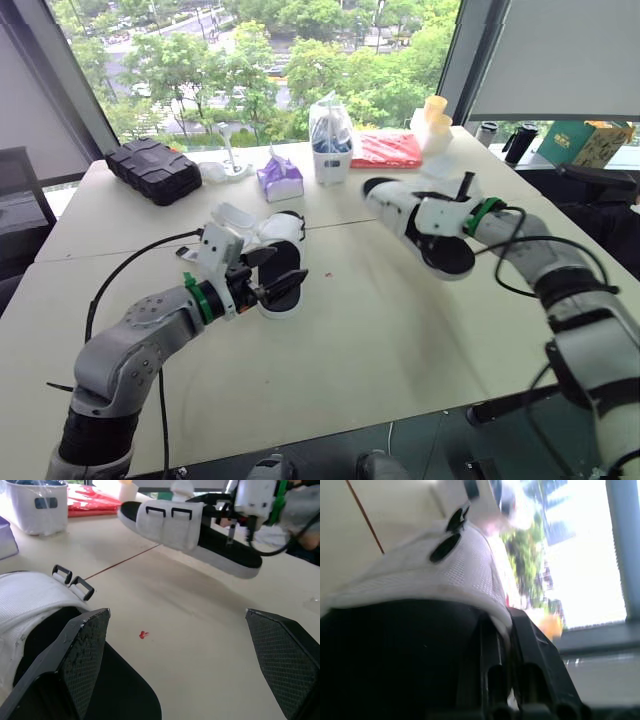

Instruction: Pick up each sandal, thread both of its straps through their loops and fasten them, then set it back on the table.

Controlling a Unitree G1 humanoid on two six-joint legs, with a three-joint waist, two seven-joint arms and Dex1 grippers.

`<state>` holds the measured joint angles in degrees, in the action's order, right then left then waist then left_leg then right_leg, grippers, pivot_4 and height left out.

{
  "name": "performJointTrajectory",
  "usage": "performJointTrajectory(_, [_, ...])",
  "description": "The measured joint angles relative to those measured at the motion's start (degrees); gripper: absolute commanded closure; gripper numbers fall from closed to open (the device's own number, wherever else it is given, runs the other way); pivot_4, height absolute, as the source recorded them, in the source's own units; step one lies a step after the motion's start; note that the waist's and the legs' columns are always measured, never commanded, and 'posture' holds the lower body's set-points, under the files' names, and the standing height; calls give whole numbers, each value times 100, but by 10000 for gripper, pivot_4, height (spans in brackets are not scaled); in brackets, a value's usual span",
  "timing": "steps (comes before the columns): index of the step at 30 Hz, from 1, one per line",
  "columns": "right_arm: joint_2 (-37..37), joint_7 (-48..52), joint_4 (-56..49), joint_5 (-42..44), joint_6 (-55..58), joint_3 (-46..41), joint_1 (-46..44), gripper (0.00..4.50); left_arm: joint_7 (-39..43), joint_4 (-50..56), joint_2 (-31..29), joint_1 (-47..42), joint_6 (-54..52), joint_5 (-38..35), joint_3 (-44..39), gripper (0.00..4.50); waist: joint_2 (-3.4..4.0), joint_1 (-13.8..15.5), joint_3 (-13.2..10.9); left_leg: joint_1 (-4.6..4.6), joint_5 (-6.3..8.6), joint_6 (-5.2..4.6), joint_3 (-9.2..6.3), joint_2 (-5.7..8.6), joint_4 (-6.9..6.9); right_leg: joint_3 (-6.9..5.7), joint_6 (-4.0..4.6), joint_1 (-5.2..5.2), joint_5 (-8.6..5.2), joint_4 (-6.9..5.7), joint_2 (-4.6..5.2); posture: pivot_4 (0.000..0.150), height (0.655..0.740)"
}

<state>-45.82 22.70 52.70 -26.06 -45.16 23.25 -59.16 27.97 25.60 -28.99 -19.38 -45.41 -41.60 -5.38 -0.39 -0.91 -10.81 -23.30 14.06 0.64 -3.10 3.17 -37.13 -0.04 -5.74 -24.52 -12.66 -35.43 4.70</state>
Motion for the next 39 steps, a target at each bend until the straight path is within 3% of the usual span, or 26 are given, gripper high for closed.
performJointTrajectory(7, [-796, 1818, -1759, 857, -1853, 403, 787, 44395, 220, -325, 50, -278, 127, 121, 71, 0, 0, -25, -3, 7, 6, -13, 4, -1, -12, 7, 2, 4, 2, -7, 0, 1500, 7400])
performJointTrajectory(11, [-826, 1877, -1848, 860, -2723, 402, 776, 44395, 286, -354, 53, -294, 189, 175, 81, 0, -1, -14, -3, 19, 6, -11, 3, -3, -6, 7, 4, 12, 1, -8, 0, 1500, 7400])
performJointTrajectory(15, [-535, 1637, -1373, 256, -3538, 368, 686, 44395, 299, -372, 87, -297, 201, 225, 83, 0, -1, 3, -3, 18, -4, 5, 5, -2, -8, 9, 4, 13, 1, -7, 0, 1500, 7400])
performJointTrajectory(24, [160, -216, -504, -2237, -4381, -408, 452, 44395, 268, -370, 122, -353, 202, 244, 81, 0, -3, 4, -2, 21, -16, 26, 4, -1, -5, 10, 5, 9, 0, -17, -2, 1500, 7400])
performJointTrajectory(31, [131, -2714, -509, -4373, -3665, 303, 83, 44395, 208, -331, 207, -358, 199, 242, 118, 0, -3, 2, -2, 32, -22, 37, 15, 2, -5, 29, 23, 2, -10, -47, -1, 1500, 7400])
performJointTrajectory(32, [98, -2992, -507, -4573, -3573, 446, 10, 38208, 215, -321, 210, -358, 196, 241, 167, 0, -3, 2, -2, 36, -22, 37, 18, 3, -4, 33, 28, 2, -13, -51, -2, 1500, 7400])
performJointTrajectory(34, [29, -3592, -369, -4954, -3374, 852, -183, 30928, 363, -281, 146, -353, 201, 278, 337, 0, -5, 6, -2, 42, -22, 36, 25, 3, -4, 40, 30, 5, -14, -55, -2, 1500, 7400])
performJointTrajectory(35, [10, -3736, -322, -5051, -3313, 961, -232, 25161, 448, -265, 69, -348, 201, 302, 436, 0, -6, 6, -2, 45, -22, 36, 27, 3, -3, 42, 30, 6, -14, -56, -2, 1500, 7400])
performJointTrajectory(39, [7, -3819, 192, -4989, -3333, 1359, -563, 4832, 1086, -326, -281, -271, 435, 566, 816, 0, -7, -11, -2, 81, -17, 26, 72, 2, 11, 78, 29, 20, -14, -58, -4, 1500, 7400])
